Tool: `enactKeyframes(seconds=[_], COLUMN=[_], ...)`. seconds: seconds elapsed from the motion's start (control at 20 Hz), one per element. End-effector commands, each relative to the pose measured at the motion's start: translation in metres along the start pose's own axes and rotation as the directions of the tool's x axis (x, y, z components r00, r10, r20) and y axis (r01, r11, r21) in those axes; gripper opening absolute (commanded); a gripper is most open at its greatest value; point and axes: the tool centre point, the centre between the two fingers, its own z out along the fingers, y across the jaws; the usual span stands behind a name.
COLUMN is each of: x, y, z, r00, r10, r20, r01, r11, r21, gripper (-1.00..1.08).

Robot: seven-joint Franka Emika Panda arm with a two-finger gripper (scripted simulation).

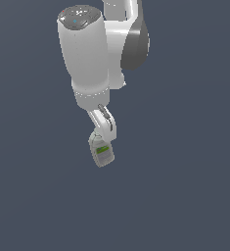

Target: Pick up the object and move it to a goal position.

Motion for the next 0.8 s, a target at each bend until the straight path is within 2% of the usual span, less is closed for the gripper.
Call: enactKeyframes(seconds=[0.0,0.5,0.55,0.75], x=[0.000,0.000,0.000,0.000], y=[0.001,0.000,0.000,0.000], z=[0.011,0.040,0.040,0.040], r00=[1.000,1.000,1.000,1.000], r10=[0.001,0.004,0.004,0.004], r20=[0.000,0.000,0.000,0.000], r01=[-0.001,-0.004,-0.004,-0.004], r11=[1.000,1.000,1.000,1.000], r21=[-0.001,-0.001,-0.001,-0.001], gripper=[1.00,1.00,-1.00,-1.00])
